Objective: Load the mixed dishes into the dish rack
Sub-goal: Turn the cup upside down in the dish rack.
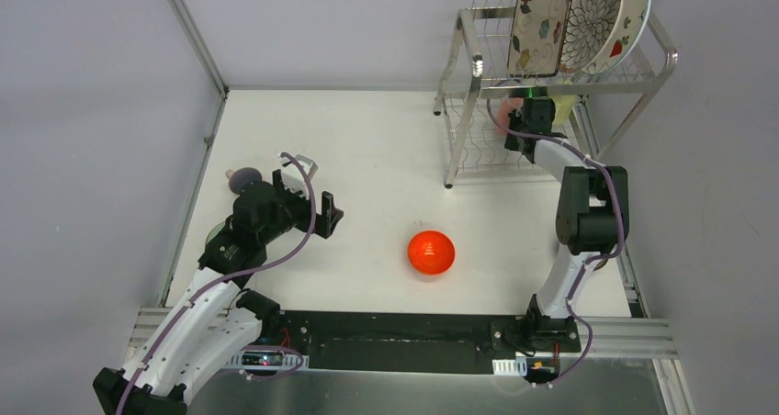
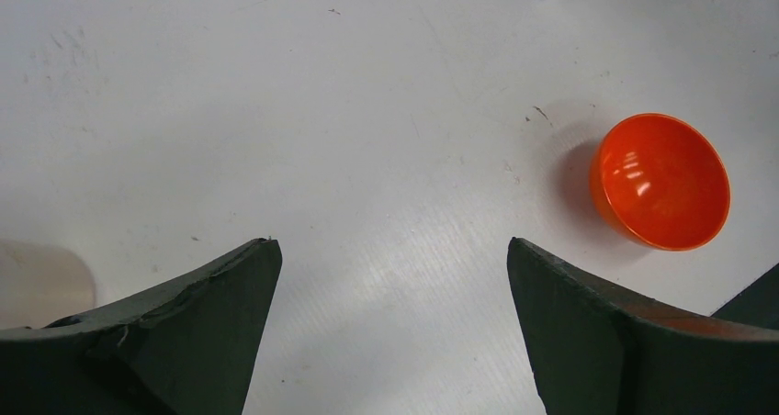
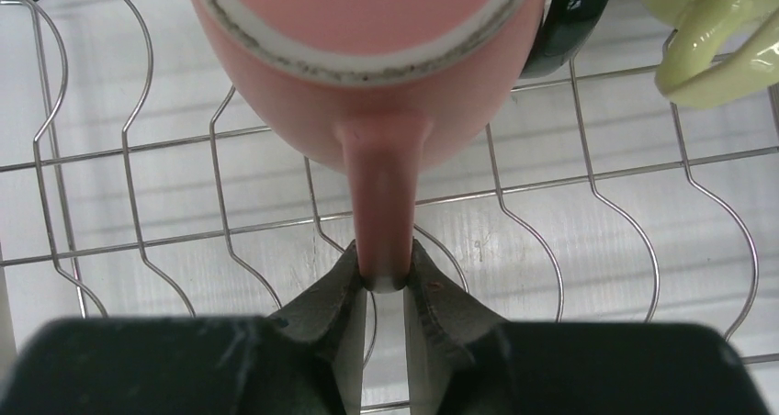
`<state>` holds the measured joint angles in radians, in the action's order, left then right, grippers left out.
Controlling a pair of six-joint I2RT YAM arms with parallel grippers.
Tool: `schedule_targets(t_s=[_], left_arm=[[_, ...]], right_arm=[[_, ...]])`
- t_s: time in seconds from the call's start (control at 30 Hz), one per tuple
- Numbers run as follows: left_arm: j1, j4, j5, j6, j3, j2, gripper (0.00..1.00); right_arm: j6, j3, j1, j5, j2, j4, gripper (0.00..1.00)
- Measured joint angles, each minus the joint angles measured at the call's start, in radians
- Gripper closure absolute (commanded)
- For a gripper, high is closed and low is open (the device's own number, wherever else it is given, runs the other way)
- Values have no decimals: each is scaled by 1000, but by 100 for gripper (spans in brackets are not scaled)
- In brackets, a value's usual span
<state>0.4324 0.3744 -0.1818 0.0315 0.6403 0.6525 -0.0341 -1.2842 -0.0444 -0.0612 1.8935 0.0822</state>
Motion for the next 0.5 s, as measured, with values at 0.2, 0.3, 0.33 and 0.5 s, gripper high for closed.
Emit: schedule_targets(t_s=[0.2, 0.3, 0.33, 0.5], left_arm=[[0, 0, 0, 0, 0, 14, 1], [0, 0, -1, 0, 0, 18, 1], [0, 0, -1, 0, 0, 18, 1], [0, 0, -1, 0, 0, 34, 1]], right_arm=[[14, -38, 0, 20, 30, 13, 86], [23, -65, 0, 34, 56, 2, 81], [24, -70, 0, 37, 61, -1, 78], [29, -97, 1, 31, 91, -3, 67]])
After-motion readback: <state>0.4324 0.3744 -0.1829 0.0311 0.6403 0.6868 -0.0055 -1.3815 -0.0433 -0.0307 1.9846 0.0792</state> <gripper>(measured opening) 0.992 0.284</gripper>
